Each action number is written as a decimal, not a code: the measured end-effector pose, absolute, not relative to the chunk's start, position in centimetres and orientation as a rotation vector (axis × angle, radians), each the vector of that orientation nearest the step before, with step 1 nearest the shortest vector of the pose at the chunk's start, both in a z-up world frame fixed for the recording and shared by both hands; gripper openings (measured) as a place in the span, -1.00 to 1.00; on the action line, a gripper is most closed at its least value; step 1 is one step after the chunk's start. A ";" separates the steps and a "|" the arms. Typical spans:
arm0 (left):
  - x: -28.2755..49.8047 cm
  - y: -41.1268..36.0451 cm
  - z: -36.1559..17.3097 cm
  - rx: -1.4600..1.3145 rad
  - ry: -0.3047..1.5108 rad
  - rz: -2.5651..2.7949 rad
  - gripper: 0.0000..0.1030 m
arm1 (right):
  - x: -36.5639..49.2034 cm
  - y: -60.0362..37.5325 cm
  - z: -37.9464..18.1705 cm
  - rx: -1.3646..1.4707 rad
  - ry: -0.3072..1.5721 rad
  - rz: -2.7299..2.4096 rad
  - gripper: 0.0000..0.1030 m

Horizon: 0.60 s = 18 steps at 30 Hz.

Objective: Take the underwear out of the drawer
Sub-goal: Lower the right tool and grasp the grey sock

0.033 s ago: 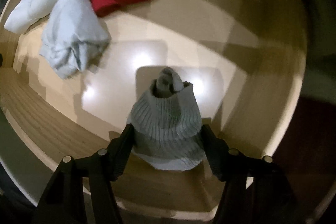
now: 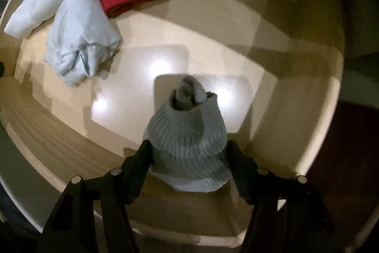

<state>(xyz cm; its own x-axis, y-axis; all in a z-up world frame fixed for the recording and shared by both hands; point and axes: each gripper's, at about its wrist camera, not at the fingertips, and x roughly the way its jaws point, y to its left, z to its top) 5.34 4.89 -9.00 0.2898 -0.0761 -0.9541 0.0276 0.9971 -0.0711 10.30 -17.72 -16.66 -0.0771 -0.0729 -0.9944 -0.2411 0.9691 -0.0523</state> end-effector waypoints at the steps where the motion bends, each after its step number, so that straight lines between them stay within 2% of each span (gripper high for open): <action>1: 5.5 4.6 -9.1 -0.041 1.288 -0.088 0.17 | 10.1 -17.8 -16.5 -0.232 1.652 0.140 0.11; 11: 8.0 0.7 -9.5 -0.258 1.357 -0.204 0.17 | 8.5 -19.2 -14.8 -0.177 1.612 0.136 0.10; 18: 9.8 -2.0 -10.5 -0.251 1.373 -0.194 0.17 | 6.9 -21.1 -13.2 -0.170 1.586 0.139 0.09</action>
<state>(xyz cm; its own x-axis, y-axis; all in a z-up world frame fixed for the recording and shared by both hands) 9.84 -1.98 -10.46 0.1877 -0.2814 -0.9411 -0.0100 0.9575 -0.2883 6.87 -21.14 -13.17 -0.0187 -0.0215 -0.9996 -0.1949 0.9807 -0.0174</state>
